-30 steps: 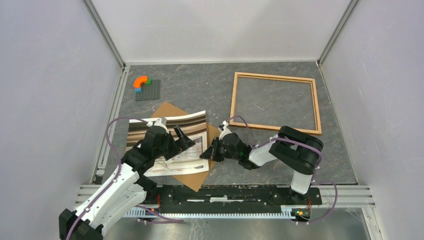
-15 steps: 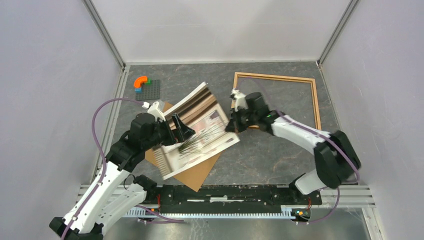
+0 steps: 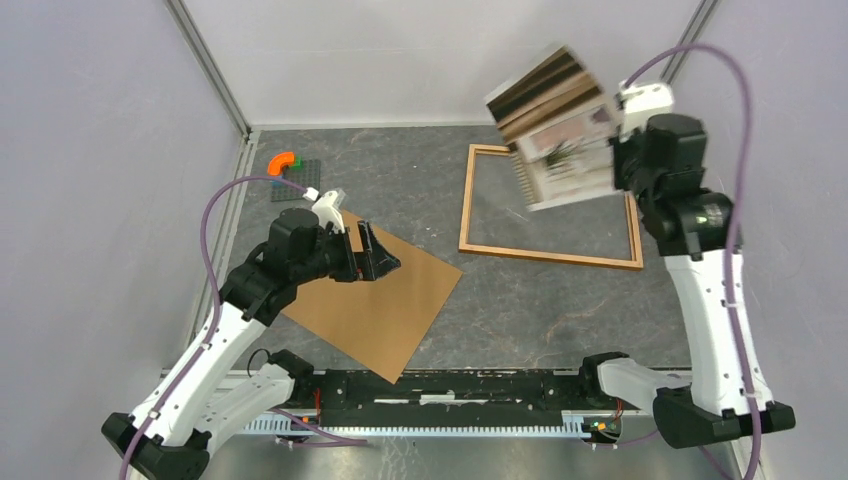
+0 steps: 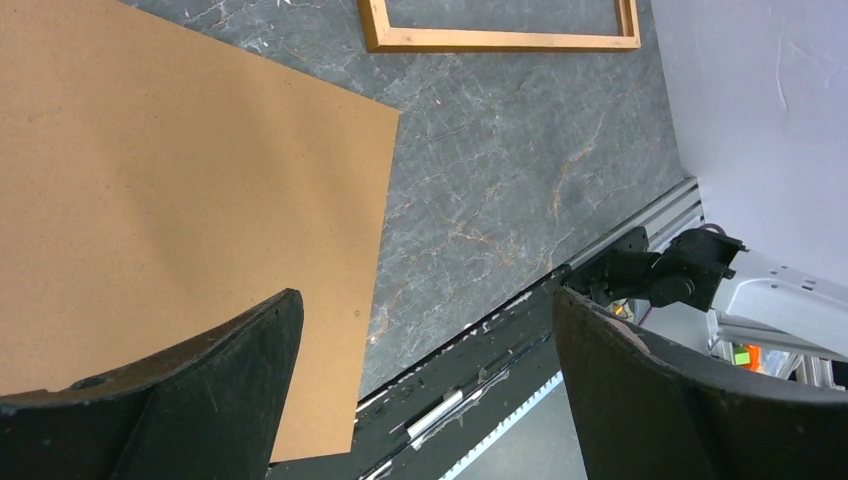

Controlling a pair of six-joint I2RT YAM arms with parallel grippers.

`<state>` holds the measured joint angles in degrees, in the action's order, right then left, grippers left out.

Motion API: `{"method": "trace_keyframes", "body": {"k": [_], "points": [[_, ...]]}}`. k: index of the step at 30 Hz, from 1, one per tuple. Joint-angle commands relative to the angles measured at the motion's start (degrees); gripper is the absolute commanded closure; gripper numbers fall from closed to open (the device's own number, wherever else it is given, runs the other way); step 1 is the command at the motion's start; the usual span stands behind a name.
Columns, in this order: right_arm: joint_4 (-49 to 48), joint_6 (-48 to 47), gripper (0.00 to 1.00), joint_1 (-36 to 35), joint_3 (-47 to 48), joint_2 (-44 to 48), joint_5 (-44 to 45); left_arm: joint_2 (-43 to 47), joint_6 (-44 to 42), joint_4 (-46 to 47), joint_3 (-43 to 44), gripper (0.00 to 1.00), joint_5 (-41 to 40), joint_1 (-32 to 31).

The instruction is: Put the photo into the frame

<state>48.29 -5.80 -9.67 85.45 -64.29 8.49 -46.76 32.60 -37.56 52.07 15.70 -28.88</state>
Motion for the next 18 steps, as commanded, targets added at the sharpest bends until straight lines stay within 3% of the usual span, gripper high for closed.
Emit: {"method": "trace_keyframes", "body": {"k": [1, 4, 9, 14, 18], "points": [[5.23, -3.71, 1.0, 0.06, 14.11, -0.78, 34.2, 0.01, -4.21, 1.98, 2.46, 0.0, 2.06, 0.0], [2.36, -5.84, 1.0, 0.02, 15.55, -0.73, 39.5, -0.24, -4.4, 2.29, 2.01, 0.0, 2.81, -0.03], [1.02, -5.89, 1.0, -1.79, 8.11, -3.29, 49.54, -0.93, -4.19, 3.43, 1.02, 0.0, 4.04, -0.58], [3.59, 2.38, 1.0, -6.14, -2.34, -7.79, 52.58, -2.34, -3.93, 4.37, 1.41, 0.0, 5.27, -0.65], [8.31, 13.2, 1.0, -14.09, -7.67, -14.21, 54.61, -3.25, -4.48, 4.05, 1.46, 0.0, 4.69, -0.64]]}}
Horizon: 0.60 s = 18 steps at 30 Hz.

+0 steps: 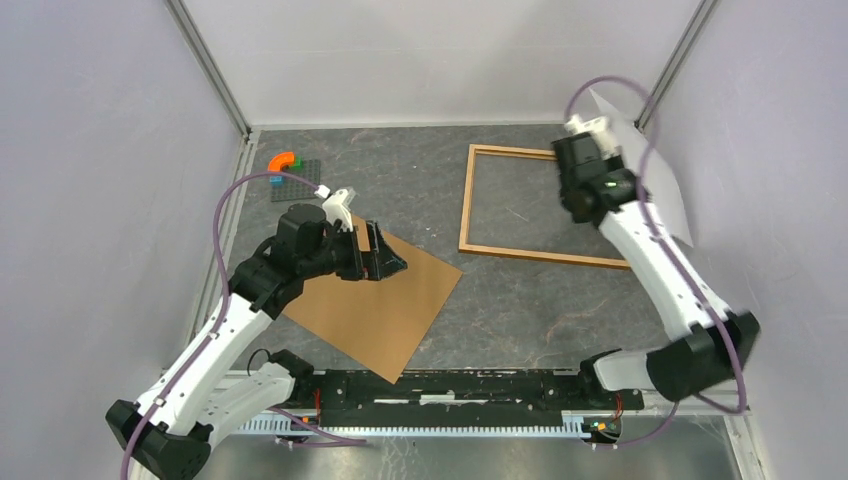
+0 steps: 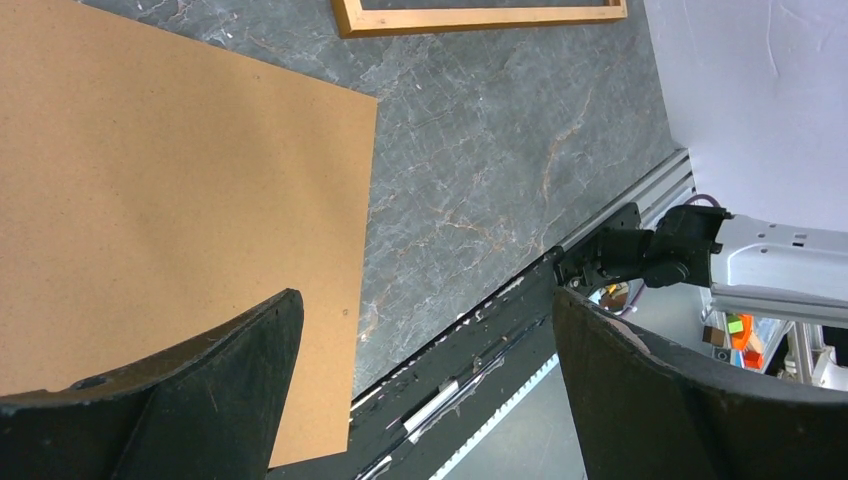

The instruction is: Put the photo into the frame

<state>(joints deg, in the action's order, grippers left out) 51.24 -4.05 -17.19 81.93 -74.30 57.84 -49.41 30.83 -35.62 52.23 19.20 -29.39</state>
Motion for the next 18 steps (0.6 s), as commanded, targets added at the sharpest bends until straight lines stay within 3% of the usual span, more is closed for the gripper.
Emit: {"method": "trace_keyframes", "body": {"k": [1, 6, 18], "points": [[6.06, 14.04, 1.0, -8.38, -5.06, -5.76, 4.68, -0.84, -2.7, 2.07, 1.3, 0.0, 1.14, -0.06], [14.34, 26.29, 1.0, -16.54, -1.71, -19.14, 5.41, -1.39, -1.92, 2.26, 1.12, 0.0, 0.92, -0.06], [14.83, 33.0, 1.0, -22.51, 15.16, -43.27, -2.93, -0.47, -3.04, -0.49, 1.69, 0.0, -3.46, -0.12]]}}
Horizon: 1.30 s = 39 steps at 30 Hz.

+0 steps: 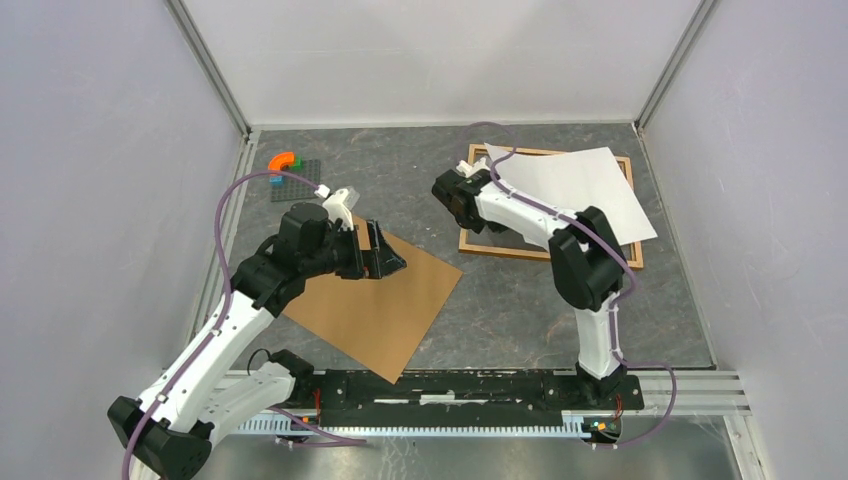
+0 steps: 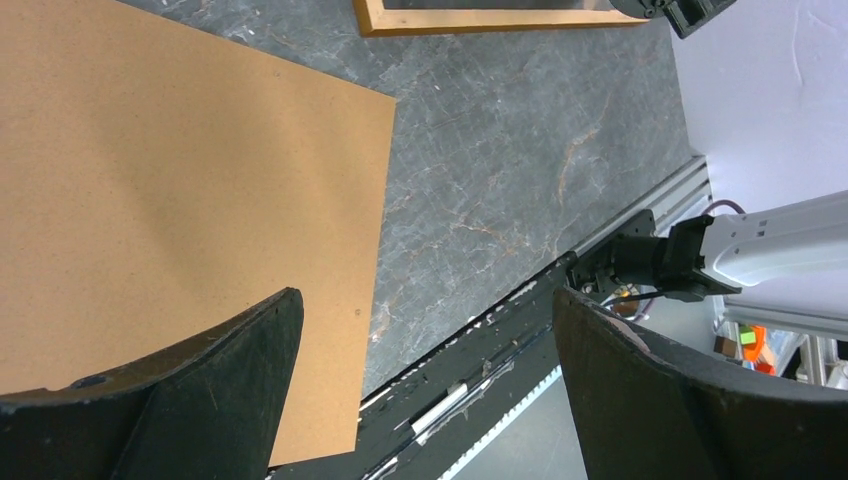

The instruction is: Put the photo into the frame

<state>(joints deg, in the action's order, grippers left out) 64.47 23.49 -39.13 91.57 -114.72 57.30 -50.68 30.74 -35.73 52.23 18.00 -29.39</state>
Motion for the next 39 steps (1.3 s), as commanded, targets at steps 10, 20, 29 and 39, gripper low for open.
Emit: {"method": "trace_keyframes", "body": {"k": [10, 20, 29, 39], "points": [[7.35, 18.25, 1.0, -3.74, 6.69, -7.02, -2.92, -0.44, -3.68, -0.39, 1.32, 0.0, -0.19, -0.08], [7.31, 24.13, 1.0, -4.54, 1.85, -2.65, -5.84, -1.39, -4.11, 0.35, 1.12, 0.0, 1.95, -0.06], [7.16, 22.37, 1.0, -3.3, 18.87, -11.12, -7.29, -0.74, -4.76, -1.67, 1.89, 0.0, 1.98, -0.06], [7.2, 24.49, 1.0, 1.03, 18.11, -12.25, -7.5, -2.5, -5.25, -1.99, 2.09, 0.0, 2.2, -0.11]]}}
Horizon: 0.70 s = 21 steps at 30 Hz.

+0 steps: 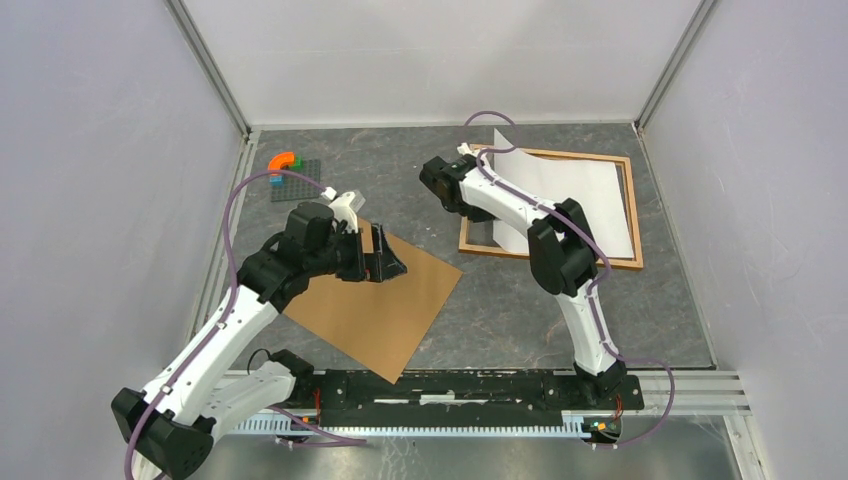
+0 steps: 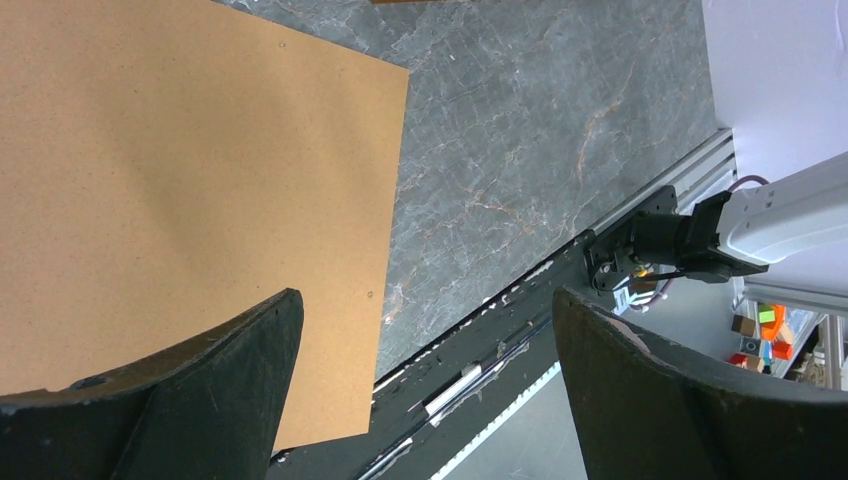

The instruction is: Put the photo into the frame

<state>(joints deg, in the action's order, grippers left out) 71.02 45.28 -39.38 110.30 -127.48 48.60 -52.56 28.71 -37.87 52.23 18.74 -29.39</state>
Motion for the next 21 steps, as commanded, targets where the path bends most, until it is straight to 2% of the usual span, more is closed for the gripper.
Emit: {"method": "trace_keyframes", "body": {"k": [1, 21], "points": [[0.61, 3.0, 1.0, 1.68, -1.02, 0.62, 1.33, -0.94, -3.22, 0.19, 2.17, 0.0, 1.65, -0.06], [0.56, 8.39, 0.99, 3.96, -2.33, 1.46, 2.32, -0.53, -3.05, -1.03, 2.79, 0.0, 2.09, -0.06]]}}
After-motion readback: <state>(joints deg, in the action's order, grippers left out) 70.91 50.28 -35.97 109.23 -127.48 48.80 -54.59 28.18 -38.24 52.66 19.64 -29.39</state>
